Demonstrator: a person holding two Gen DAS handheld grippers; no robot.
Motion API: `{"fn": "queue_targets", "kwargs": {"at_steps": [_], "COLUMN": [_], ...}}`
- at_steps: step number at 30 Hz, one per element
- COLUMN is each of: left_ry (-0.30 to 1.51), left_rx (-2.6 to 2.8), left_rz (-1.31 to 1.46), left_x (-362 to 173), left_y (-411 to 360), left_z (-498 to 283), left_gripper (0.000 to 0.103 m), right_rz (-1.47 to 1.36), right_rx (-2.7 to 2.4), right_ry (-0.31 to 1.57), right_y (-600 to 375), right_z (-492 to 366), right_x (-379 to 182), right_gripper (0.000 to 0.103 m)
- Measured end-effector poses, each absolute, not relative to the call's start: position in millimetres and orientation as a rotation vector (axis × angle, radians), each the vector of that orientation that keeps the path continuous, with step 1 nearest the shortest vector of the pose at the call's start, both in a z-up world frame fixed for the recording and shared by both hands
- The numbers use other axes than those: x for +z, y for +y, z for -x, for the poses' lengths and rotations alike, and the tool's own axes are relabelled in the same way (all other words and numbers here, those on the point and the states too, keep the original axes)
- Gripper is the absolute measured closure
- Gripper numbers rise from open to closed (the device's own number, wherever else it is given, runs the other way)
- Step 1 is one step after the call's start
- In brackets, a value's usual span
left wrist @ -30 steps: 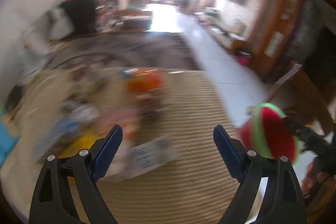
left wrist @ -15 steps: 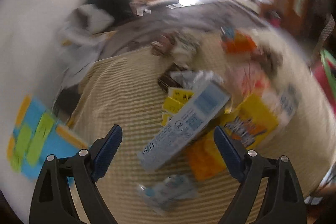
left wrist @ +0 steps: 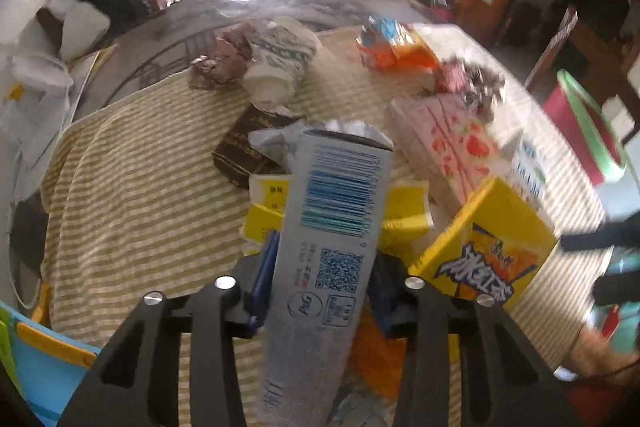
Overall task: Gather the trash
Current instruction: 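Grasp the white toothpaste box with the left tool while the right grasps the yellow iced-tea carton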
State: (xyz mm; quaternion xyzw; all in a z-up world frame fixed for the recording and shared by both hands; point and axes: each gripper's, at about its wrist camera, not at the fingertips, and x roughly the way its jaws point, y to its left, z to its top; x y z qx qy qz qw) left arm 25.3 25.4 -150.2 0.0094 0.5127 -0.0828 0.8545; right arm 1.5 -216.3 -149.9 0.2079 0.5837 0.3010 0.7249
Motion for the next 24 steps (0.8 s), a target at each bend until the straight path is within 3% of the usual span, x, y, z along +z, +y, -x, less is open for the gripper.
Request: {"fn": "queue_targets", "kwargs": {"at_steps": [8, 10, 11, 12, 15, 16, 19, 21, 23, 24], "left_ry": [0.972, 0.955, 0.946, 0.934, 0.912, 0.909, 0.912, 0.91, 0.899, 0.891], "left_rx": [-0.017, -0.014, -0.018, -0.022, -0.031, -0.035, -0.051, -0.058, -0.063, -0.065], "left_rz": [0.247, 0.266, 0.261, 0.245, 0.208, 0.203, 0.204, 0.204, 0.201, 0.202], "left_x": [-120.9, -116.0, -113.3, -109.6, -102.8, -101.4, -99.7, -98.8, -96.1, -93.7], "left_y": [76.1, 79.2, 78.5, 75.8, 71.2, 71.6, 70.3, 69.7, 68.2, 67.5], "left_z": [-12.1, -7.3, -4.5, -0.4, 5.7, 6.1, 4.3, 2.3, 0.8, 0.5], "left_gripper": [0.065, 0.065, 0.065, 0.065, 0.065, 0.065, 0.065, 0.065, 0.065, 0.065], "right_rz": [-0.443, -0.415, -0.409, -0.409, -0.411, -0.405, -0.392, -0.39, -0.398, -0.392], "right_rx": [0.637, 0.613, 0.607, 0.607, 0.612, 0.619, 0.611, 0.577, 0.538, 0.522], "right_ry": [1.305, 1.277, 1.271, 1.271, 1.268, 1.264, 1.304, 1.334, 1.325, 1.315], "right_y": [-168.5, -159.6, -157.4, -156.3, -157.0, -155.9, -154.6, -155.9, -159.6, -160.2], "right_z": [-7.1, -13.1, -16.7, -19.1, -26.5, -28.8, -31.8, -30.1, -27.4, -26.9], "right_x": [-160.7, -158.8, -158.7, -159.1, -159.2, -158.7, -162.4, -166.5, -167.8, -166.0], "right_gripper": [0.029, 0.042, 0.057, 0.064, 0.097, 0.101, 0.101, 0.093, 0.058, 0.051]}}
